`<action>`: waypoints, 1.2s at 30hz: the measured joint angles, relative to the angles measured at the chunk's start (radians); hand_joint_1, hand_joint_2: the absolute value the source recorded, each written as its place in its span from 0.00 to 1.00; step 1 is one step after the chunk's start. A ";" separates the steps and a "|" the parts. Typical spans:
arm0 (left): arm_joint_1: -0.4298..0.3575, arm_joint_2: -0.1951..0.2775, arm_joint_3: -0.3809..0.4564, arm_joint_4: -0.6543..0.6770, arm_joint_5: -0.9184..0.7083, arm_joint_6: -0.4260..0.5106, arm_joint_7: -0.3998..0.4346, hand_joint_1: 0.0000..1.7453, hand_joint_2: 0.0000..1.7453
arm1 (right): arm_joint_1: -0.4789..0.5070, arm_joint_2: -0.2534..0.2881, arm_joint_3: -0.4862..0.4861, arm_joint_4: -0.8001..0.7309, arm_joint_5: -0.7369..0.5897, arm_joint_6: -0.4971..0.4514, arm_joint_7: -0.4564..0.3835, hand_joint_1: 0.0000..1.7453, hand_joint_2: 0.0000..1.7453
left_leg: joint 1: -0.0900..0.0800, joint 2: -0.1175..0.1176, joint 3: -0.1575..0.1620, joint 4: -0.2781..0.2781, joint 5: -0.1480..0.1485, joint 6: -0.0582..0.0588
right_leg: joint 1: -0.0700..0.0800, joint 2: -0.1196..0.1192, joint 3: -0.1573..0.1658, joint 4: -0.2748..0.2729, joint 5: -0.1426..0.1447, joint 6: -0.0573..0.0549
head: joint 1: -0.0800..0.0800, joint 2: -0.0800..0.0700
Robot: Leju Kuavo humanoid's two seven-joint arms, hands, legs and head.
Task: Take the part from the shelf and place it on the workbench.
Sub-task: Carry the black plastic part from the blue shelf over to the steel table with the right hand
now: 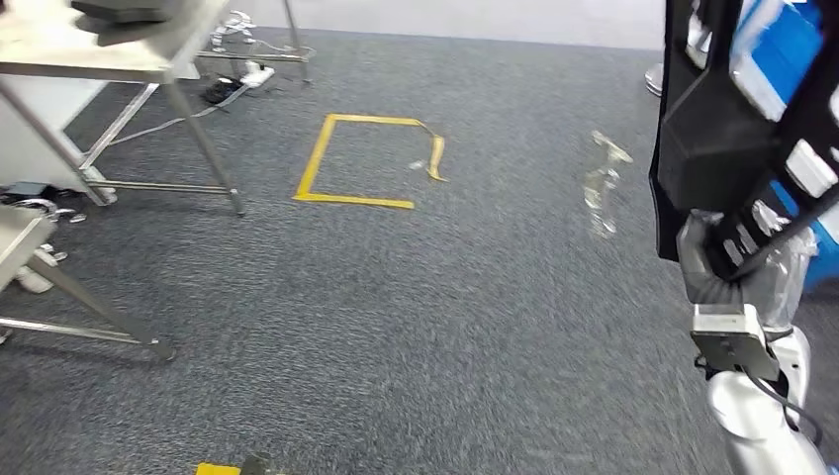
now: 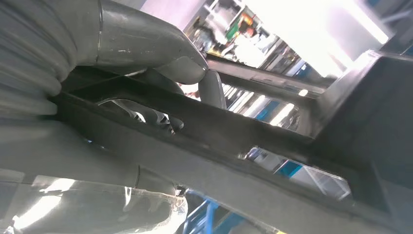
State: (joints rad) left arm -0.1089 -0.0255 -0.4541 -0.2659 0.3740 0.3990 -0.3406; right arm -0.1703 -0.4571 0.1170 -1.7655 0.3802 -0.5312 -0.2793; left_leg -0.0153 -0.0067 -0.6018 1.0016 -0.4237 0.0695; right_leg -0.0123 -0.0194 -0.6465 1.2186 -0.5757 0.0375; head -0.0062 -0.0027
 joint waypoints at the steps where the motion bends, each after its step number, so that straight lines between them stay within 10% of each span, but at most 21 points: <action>1: -0.001 -0.003 0.000 0.000 0.000 0.000 0.001 0.00 0.00 | 0.001 0.004 0.000 0.000 0.004 0.002 0.002 1.00 1.00 | 0.002 -0.015 0.000 0.000 0.000 -0.001 | -0.003 0.009 -0.029 0.053 -0.014 0.004 | 0.002 0.000; 3: -0.001 -0.007 0.000 0.000 0.000 0.002 0.003 0.00 0.00 | 0.000 0.011 0.000 0.000 0.009 0.008 0.004 1.00 1.00 | 0.007 -0.045 0.000 0.003 0.000 -0.004 | -0.010 0.014 -0.043 0.064 -0.001 0.023 | 0.002 0.000; 6: -0.002 -0.009 0.000 0.000 0.002 0.007 0.010 0.00 0.00 | -0.012 0.019 0.000 0.002 0.015 0.022 0.004 1.00 1.00 | 0.017 -0.086 -0.006 0.020 -0.007 -0.023 | -0.030 0.052 0.036 -0.120 0.078 0.064 | 0.004 0.000; 10: 0.000 -0.009 0.001 0.000 0.005 0.009 0.014 0.00 0.00 | -0.029 0.031 0.004 0.006 0.022 0.034 0.004 1.00 1.00 | 0.021 -0.121 -0.025 0.028 -0.007 -0.051 | -0.030 0.055 0.066 -0.181 0.098 0.036 | 0.003 0.000; 15: 0.000 -0.010 0.003 0.002 0.007 0.008 0.014 0.00 0.00 | -0.052 0.046 0.007 0.010 0.029 0.043 0.004 1.00 1.00 | 0.020 -0.018 -0.109 0.198 -0.100 -0.067 | -0.025 0.004 0.067 -0.184 0.099 0.002 | -0.005 0.000; 18: 0.003 -0.011 0.003 0.002 0.008 0.008 0.014 0.00 0.00 | -0.056 0.058 0.009 0.013 0.036 0.047 0.006 1.00 1.00 | 0.021 -0.006 -0.167 0.310 -0.130 -0.065 | -0.018 -0.033 0.068 -0.183 0.096 -0.005 | -0.006 0.000; 22: 0.001 -0.011 0.005 0.003 0.010 0.003 0.013 0.00 0.00 | -0.066 0.068 0.012 0.015 0.042 0.048 0.008 1.00 1.00 | 0.008 0.065 -0.046 0.084 -0.028 -0.044 | -0.008 -0.078 0.075 -0.183 0.090 -0.004 | -0.005 0.000; 24: -0.001 -0.011 0.006 0.003 0.011 -0.006 0.011 0.00 0.00 | -0.069 0.071 0.012 0.015 0.048 0.048 0.009 1.00 1.00 | -0.002 0.086 -0.026 0.040 -0.023 -0.035 | -0.002 -0.097 0.078 -0.184 0.086 0.003 | -0.004 0.000; 27: 0.002 -0.011 0.009 0.003 0.012 -0.014 0.010 0.00 0.00 | -0.072 0.077 0.013 0.016 0.052 0.049 0.012 1.00 1.00 | 0.001 0.046 -0.020 0.028 -0.015 -0.022 | -0.004 -0.103 0.081 -0.176 0.074 0.017 | -0.004 0.000; 30: -0.001 -0.013 0.012 0.004 0.007 -0.016 0.008 0.00 0.00 | -0.073 0.079 0.009 0.017 0.054 0.052 0.013 1.00 1.00 | 0.008 0.008 -0.013 0.019 -0.006 -0.008 | -0.008 -0.019 0.017 -0.040 0.013 0.013 | 0.001 0.000; 33: -0.001 -0.017 0.013 0.004 0.002 -0.015 0.009 0.00 0.00 | -0.070 0.078 0.006 0.022 0.054 0.058 0.015 1.00 1.00 | 0.009 -0.036 -0.014 0.020 -0.005 -0.006 | -0.008 0.012 -0.058 0.091 -0.019 0.016 | 0.004 0.000; 36: 0.000 -0.019 0.013 0.005 -0.001 -0.014 0.012 0.00 0.00 | -0.072 0.078 0.005 0.026 0.053 0.060 0.016 1.00 1.00 | 0.014 -0.079 -0.011 0.024 -0.007 -0.012 | -0.016 0.038 0.006 -0.065 0.061 0.046 | 0.004 0.000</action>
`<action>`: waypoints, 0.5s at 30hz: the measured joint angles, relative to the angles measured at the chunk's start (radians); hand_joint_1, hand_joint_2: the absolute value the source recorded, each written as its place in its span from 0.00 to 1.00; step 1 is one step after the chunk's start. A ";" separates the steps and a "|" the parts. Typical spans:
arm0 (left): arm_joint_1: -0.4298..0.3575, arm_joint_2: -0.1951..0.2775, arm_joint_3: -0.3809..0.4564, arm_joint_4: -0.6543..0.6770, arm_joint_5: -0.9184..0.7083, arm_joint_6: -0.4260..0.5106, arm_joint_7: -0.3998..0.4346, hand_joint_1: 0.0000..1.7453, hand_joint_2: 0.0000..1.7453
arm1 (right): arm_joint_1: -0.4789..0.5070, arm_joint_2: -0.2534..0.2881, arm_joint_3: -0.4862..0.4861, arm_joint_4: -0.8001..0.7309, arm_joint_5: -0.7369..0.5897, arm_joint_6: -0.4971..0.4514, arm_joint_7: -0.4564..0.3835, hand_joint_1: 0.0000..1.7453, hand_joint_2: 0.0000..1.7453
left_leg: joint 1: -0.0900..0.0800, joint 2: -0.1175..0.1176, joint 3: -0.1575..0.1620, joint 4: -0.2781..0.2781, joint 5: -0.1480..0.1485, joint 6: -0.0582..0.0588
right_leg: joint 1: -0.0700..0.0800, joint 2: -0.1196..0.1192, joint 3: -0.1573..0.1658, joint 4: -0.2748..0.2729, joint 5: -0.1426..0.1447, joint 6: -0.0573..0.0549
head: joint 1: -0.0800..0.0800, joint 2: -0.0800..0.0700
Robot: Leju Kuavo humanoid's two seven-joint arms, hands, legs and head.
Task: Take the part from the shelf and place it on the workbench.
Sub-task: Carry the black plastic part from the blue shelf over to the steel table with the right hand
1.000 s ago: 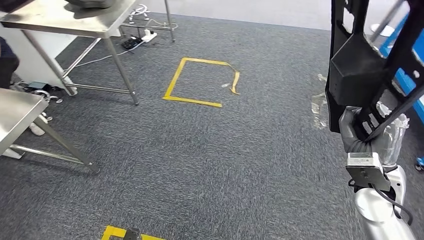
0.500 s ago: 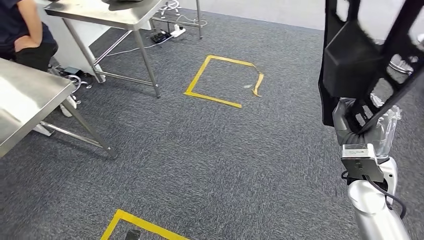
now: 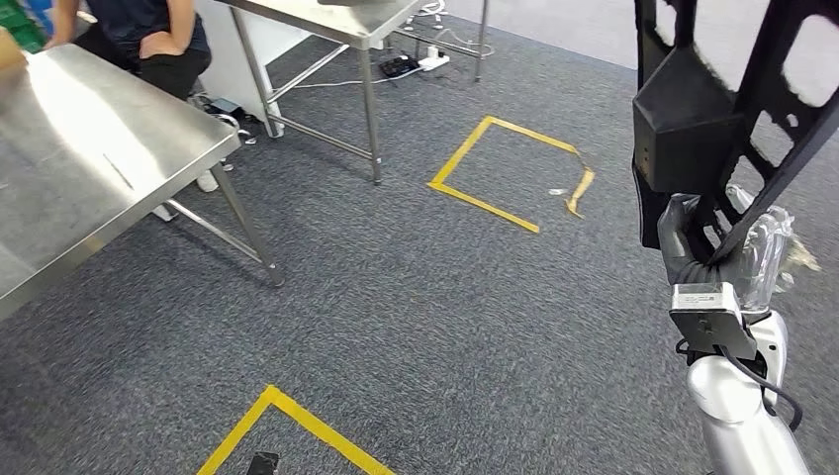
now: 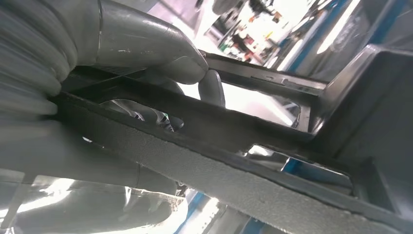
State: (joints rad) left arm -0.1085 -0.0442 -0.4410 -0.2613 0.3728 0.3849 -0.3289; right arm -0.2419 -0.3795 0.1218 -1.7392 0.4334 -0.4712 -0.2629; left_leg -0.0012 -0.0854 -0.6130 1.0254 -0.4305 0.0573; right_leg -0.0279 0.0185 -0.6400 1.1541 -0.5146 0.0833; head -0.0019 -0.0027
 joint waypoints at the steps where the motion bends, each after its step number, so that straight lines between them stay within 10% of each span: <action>1: 0.000 0.000 0.000 0.000 -0.001 0.000 0.000 0.00 0.00 | 0.000 0.000 -0.001 0.000 0.000 0.000 0.000 1.00 1.00 | 0.001 -0.009 0.000 0.002 -0.001 -0.003 | -0.004 0.015 0.025 -0.056 0.023 0.007 | 0.000 0.000; 5: -0.001 0.000 0.000 0.000 -0.003 0.000 0.000 0.00 0.00 | -0.001 0.000 -0.001 0.000 0.000 0.000 0.000 1.00 1.00 | 0.002 -0.017 -0.002 0.004 -0.002 -0.007 | -0.009 0.039 0.047 -0.107 0.039 0.012 | 0.000 0.000; 7: 0.001 0.002 0.000 0.000 -0.004 0.001 0.000 0.00 0.00 | -0.001 -0.001 -0.001 0.001 -0.001 0.000 0.000 1.00 1.00 | 0.001 -0.030 -0.010 0.007 -0.002 -0.018 | -0.008 0.031 0.051 -0.115 0.039 -0.007 | -0.001 0.000; 11: -0.001 0.005 -0.002 0.001 -0.020 0.002 0.005 0.00 0.00 | 0.003 -0.014 -0.009 0.002 -0.010 -0.001 0.006 1.00 1.00 | 0.003 0.070 -0.139 0.244 -0.112 -0.049 | 0.001 -0.046 0.064 -0.121 0.033 -0.060 | -0.019 0.000; 13: 0.001 0.005 -0.005 0.001 -0.025 0.002 0.008 0.00 0.00 | 0.009 -0.019 -0.011 0.002 -0.014 -0.002 0.008 1.00 1.00 | 0.005 0.078 -0.151 0.258 -0.097 -0.048 | 0.004 -0.070 0.067 -0.121 0.029 -0.063 | -0.020 0.000; 15: 0.000 0.006 -0.009 0.001 -0.028 0.002 0.010 0.00 0.00 | 0.015 -0.024 -0.016 0.001 -0.016 -0.002 0.009 1.00 1.00 | 0.002 0.097 -0.095 0.147 -0.036 -0.039 | 0.006 -0.091 0.073 -0.121 0.025 -0.063 | -0.020 0.000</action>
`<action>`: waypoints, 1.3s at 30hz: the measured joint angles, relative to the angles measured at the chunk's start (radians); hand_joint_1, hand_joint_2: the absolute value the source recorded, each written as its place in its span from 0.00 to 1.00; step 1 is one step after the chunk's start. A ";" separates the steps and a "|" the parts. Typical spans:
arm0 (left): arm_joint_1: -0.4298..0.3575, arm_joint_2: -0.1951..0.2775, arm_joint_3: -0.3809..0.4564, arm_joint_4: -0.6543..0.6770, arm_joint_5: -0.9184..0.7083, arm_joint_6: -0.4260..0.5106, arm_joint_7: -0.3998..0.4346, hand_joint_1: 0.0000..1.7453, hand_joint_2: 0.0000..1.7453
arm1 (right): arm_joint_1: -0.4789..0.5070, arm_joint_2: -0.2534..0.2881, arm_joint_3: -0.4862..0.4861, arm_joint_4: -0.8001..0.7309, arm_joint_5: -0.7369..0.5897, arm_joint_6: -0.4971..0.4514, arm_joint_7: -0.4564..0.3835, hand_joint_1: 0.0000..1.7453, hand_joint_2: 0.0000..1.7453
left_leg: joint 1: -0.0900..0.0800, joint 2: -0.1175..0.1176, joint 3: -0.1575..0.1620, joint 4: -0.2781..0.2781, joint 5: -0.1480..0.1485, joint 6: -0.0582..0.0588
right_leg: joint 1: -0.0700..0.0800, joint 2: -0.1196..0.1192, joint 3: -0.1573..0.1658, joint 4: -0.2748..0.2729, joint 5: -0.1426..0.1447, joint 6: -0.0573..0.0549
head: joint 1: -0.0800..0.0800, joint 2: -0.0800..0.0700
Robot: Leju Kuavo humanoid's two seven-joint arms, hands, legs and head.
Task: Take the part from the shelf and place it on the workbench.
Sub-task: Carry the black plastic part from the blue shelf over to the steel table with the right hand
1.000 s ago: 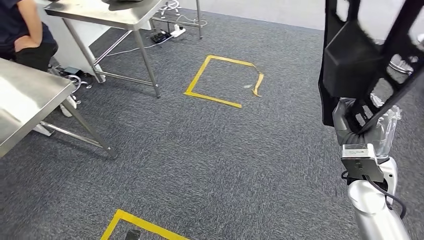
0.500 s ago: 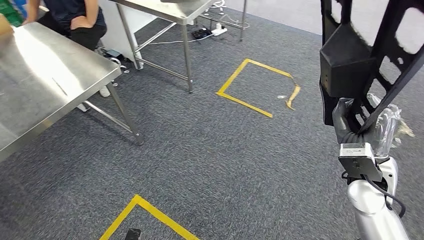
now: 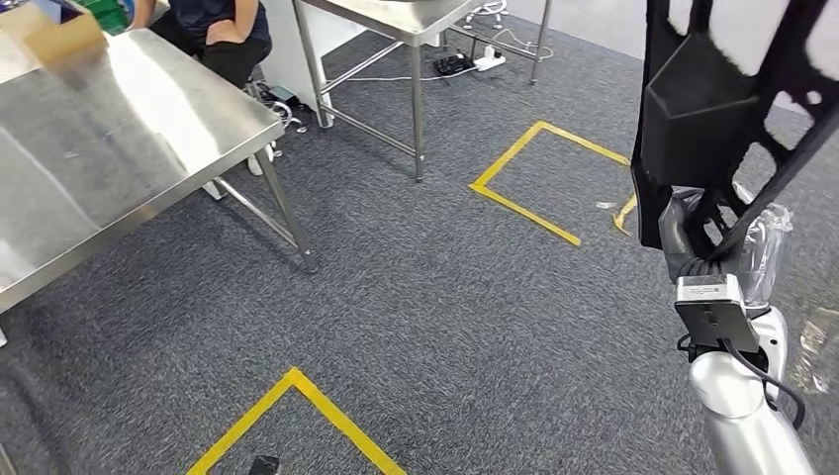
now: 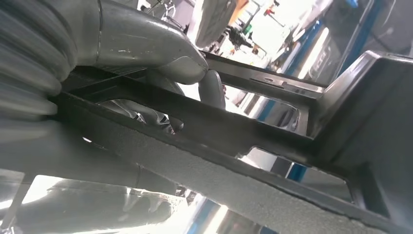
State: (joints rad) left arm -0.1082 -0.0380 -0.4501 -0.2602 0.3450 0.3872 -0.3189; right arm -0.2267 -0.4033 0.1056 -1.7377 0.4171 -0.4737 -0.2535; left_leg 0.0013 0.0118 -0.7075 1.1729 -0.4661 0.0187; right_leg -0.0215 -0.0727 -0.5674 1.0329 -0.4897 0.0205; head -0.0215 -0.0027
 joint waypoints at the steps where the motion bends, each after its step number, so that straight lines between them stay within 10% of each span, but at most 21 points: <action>1: -0.002 0.001 -0.002 0.000 -0.001 0.000 0.001 0.00 0.00 | 0.001 -0.003 -0.004 0.000 -0.001 0.000 0.000 1.00 1.00 | -0.004 0.023 0.033 -0.061 0.021 0.007 | 0.004 -0.010 0.003 0.000 -0.003 0.003 | 0.001 0.000; 4: -0.007 0.002 -0.005 0.000 -0.002 0.000 0.001 0.00 0.00 | 0.005 -0.012 -0.010 -0.002 -0.004 -0.001 0.000 1.00 1.00 | -0.022 0.052 0.068 -0.134 0.033 0.022 | 0.010 -0.039 0.011 -0.004 -0.010 0.018 | 0.002 0.000; 6: -0.007 0.003 -0.006 0.000 -0.003 0.000 0.002 0.00 0.00 | 0.008 -0.018 -0.013 -0.003 -0.013 -0.002 0.000 1.00 1.00 | -0.023 0.028 0.072 -0.145 0.038 0.031 | 0.008 -0.049 0.017 -0.006 -0.013 0.028 | 0.002 0.000; 10: -0.013 0.002 -0.007 -0.001 -0.003 -0.001 0.006 0.00 0.00 | 0.018 -0.047 -0.028 -0.005 -0.048 -0.006 -0.014 1.00 1.00 | -0.008 -0.021 0.092 -0.173 0.056 0.051 | 0.005 0.053 -0.060 0.151 -0.080 0.033 | 0.010 0.000; 13: -0.013 -0.002 -0.007 -0.001 0.000 -0.001 0.008 0.00 0.00 | 0.023 -0.065 -0.032 0.001 -0.072 -0.009 -0.021 1.00 1.00 | -0.006 -0.064 0.093 -0.172 0.056 0.050 | 0.001 0.070 -0.133 0.266 -0.101 0.047 | 0.016 0.000; 16: -0.012 -0.001 -0.006 -0.001 0.001 -0.002 0.008 0.00 0.00 | 0.024 -0.080 -0.033 0.005 -0.085 -0.011 -0.025 1.00 1.00 | -0.001 -0.107 0.092 -0.163 0.052 0.040 | -0.012 0.101 -0.063 0.089 -0.016 0.081 | 0.017 0.000; 20: -0.007 0.000 -0.006 -0.001 0.003 -0.003 0.007 0.00 0.00 | 0.030 -0.091 -0.033 0.007 -0.092 -0.018 -0.030 1.00 1.00 | 0.000 -0.151 0.079 -0.158 0.053 0.013 | -0.010 0.121 -0.009 -0.017 0.023 0.053 | 0.018 0.000; 25: -0.004 0.005 -0.006 -0.001 0.008 -0.003 0.005 0.00 0.00 | 0.032 -0.089 -0.032 0.006 -0.093 -0.025 -0.034 1.00 1.00 | -0.003 -0.039 0.001 -0.006 -0.032 -0.008 | -0.016 0.066 0.000 -0.024 0.024 0.013 | 0.008 0.000; 28: -0.003 0.005 -0.006 -0.001 0.011 -0.003 0.005 0.00 0.00 | 0.032 -0.086 -0.030 0.007 -0.093 -0.026 -0.034 1.00 1.00 | 0.005 -0.024 -0.073 0.129 -0.070 -0.015 | -0.013 0.028 0.002 -0.024 0.019 0.007 | 0.006 0.000; 34: -0.010 0.008 -0.005 -0.002 0.021 -0.003 0.004 0.00 0.00 | -0.008 -0.082 -0.014 0.023 -0.092 -0.025 -0.037 1.00 1.00 | -0.003 0.055 0.071 -0.147 0.044 0.003 | 0.001 -0.032 0.019 -0.024 0.002 0.027 | 0.010 0.000; 37: -0.010 0.009 -0.004 -0.001 0.026 -0.003 0.003 0.00 0.00 | -0.031 -0.081 -0.003 0.035 -0.094 -0.025 -0.039 1.00 1.00 | -0.004 0.015 0.074 -0.155 0.048 0.023 | 0.001 -0.039 0.024 -0.019 -0.009 0.044 | 0.013 0.000; 39: -0.012 0.010 -0.004 -0.002 0.029 -0.003 0.002 0.00 0.00 | -0.040 -0.081 0.005 0.043 -0.095 -0.025 -0.044 1.00 1.00 | 0.001 -0.009 0.081 -0.164 0.054 0.038 | -0.005 0.011 -0.001 0.042 -0.042 0.046 | 0.018 0.000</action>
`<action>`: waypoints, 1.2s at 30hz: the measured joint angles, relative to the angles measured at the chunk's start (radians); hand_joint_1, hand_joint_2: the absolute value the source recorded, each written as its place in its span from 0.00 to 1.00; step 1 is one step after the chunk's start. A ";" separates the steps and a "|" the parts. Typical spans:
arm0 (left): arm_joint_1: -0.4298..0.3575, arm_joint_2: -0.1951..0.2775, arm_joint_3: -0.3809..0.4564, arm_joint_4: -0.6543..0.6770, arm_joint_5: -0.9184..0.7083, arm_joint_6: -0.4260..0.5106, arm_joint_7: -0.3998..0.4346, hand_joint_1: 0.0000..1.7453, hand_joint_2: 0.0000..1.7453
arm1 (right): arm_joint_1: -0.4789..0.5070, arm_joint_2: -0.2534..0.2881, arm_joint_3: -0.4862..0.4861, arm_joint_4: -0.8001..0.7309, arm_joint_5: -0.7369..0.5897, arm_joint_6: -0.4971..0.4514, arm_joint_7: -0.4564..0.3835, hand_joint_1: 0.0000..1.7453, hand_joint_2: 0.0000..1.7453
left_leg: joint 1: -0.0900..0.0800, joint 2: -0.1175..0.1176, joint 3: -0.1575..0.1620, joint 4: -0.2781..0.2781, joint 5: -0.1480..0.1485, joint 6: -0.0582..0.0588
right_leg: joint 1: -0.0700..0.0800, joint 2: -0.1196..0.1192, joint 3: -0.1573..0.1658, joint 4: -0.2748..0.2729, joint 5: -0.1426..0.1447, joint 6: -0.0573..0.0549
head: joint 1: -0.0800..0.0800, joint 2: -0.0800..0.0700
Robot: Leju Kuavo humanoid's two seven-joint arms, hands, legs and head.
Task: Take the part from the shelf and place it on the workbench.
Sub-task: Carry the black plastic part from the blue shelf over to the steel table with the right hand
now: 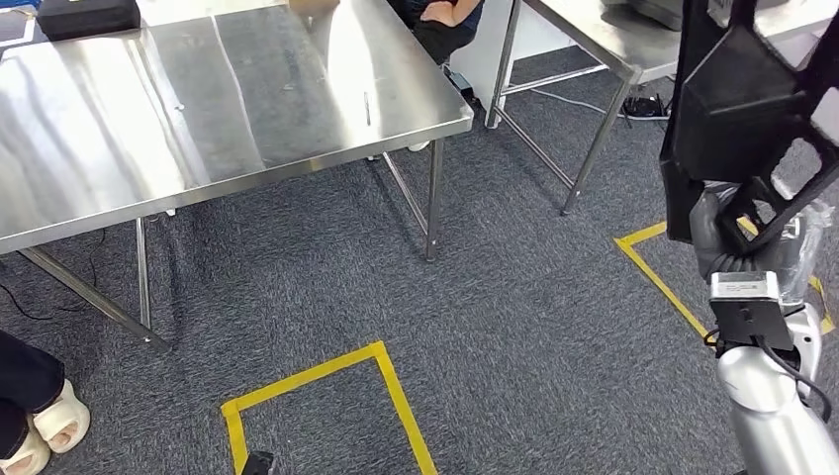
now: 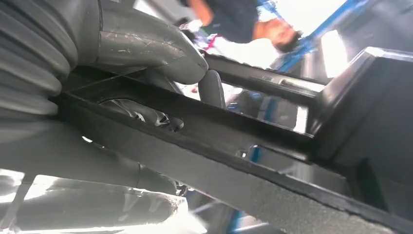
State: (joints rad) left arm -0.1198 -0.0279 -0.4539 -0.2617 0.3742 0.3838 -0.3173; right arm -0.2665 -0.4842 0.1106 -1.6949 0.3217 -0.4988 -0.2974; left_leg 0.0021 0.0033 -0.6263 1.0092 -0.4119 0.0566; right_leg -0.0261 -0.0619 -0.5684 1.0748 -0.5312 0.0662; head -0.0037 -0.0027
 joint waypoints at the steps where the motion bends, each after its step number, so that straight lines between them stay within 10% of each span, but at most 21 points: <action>1: -0.002 0.000 0.000 0.000 0.001 0.000 0.000 0.00 0.00 | -0.002 0.000 0.004 0.004 -0.001 0.000 -0.002 1.00 1.00 | 0.000 -0.011 0.000 0.000 0.000 0.004 | 0.000 0.028 -0.029 0.062 -0.026 -0.003 | 0.004 0.000; 4: -0.002 -0.002 0.001 0.000 0.002 0.000 0.000 0.00 0.00 | -0.002 0.000 0.013 0.018 -0.004 0.000 -0.005 1.00 1.00 | 0.001 -0.054 0.000 0.001 0.000 0.007 | 0.000 0.059 -0.121 0.224 -0.073 0.001 | 0.008 0.000; 8: -0.001 -0.003 0.001 0.000 0.002 -0.002 0.000 0.00 0.00 | -0.006 0.000 0.016 0.028 -0.004 -0.001 -0.006 1.00 1.00 | 0.001 -0.113 0.001 0.006 -0.002 -0.001 | -0.010 0.096 -0.040 0.010 0.035 0.033 | 0.009 0.000; 12: 0.002 -0.001 0.001 0.000 0.002 -0.003 0.000 0.00 0.00 | -0.007 0.001 0.019 0.034 -0.004 -0.001 -0.008 1.00 1.00 | -0.003 -0.148 -0.008 0.007 0.000 -0.020 | -0.007 0.097 -0.005 -0.059 0.063 0.004 | 0.007 0.000; 17: 0.000 0.002 0.001 0.001 0.002 -0.003 0.001 0.00 0.00 | -0.011 0.003 0.022 0.036 -0.003 -0.003 -0.013 1.00 1.00 | -0.004 -0.034 -0.094 0.177 -0.093 -0.040 | -0.012 0.046 0.004 -0.062 0.059 -0.032 | -0.008 0.000; 20: -0.001 0.001 0.000 0.001 0.002 -0.004 0.004 0.00 0.00 | -0.011 0.002 0.024 0.041 -0.006 -0.003 -0.021 1.00 1.00 | 0.003 -0.011 -0.160 0.296 -0.120 -0.045 | -0.008 0.008 0.009 -0.061 0.054 -0.037 | -0.010 0.000; 25: -0.006 0.002 0.001 0.000 0.003 -0.003 0.005 0.00 0.00 | -0.026 0.001 0.035 0.051 -0.009 0.004 -0.029 1.00 1.00 | -0.003 0.058 -0.028 0.040 -0.009 -0.033 | 0.005 -0.043 0.029 -0.061 0.035 -0.020 | -0.007 0.000; 28: -0.008 0.003 0.001 0.000 0.005 -0.003 0.006 0.00 0.00 | -0.043 0.002 0.044 0.056 -0.007 0.009 -0.031 1.00 1.00 | -0.009 0.033 -0.022 0.023 -0.008 -0.017 | 0.011 -0.069 0.037 -0.066 0.027 -0.005 | -0.002 0.000; 30: -0.010 0.003 0.001 0.000 0.005 -0.001 0.007 0.00 0.00 | -0.050 0.002 0.051 0.060 -0.005 0.010 -0.031 1.00 1.00 | -0.005 0.008 -0.018 0.015 -0.003 -0.003 | 0.006 -0.033 0.023 -0.029 0.003 -0.001 | 0.000 0.000; 34: -0.015 0.001 0.002 0.000 0.006 -0.001 0.007 0.00 0.00 | -0.052 0.001 0.061 0.072 -0.004 0.011 -0.032 1.00 1.00 | -0.003 -0.048 -0.015 0.013 0.000 0.009 | 0.005 0.055 -0.103 0.206 -0.078 -0.006 | 0.009 0.000; 36: -0.015 0.000 0.002 0.000 0.007 -0.001 0.007 0.00 0.00 | -0.053 0.001 0.066 0.077 0.001 0.011 -0.032 1.00 1.00 | -0.004 -0.079 -0.014 0.014 0.000 0.009 | 0.005 0.060 -0.113 0.192 -0.052 0.007 | 0.009 0.000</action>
State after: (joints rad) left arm -0.1349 -0.0280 -0.4516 -0.2617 0.3813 0.3832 -0.3101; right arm -0.3199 -0.4829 0.1761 -1.6176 0.3226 -0.4879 -0.3293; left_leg -0.0018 -0.0754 -0.6404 1.0233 -0.4123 0.0658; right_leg -0.0215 -0.0015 -0.6810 1.2664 -0.5829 0.0735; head 0.0051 -0.0027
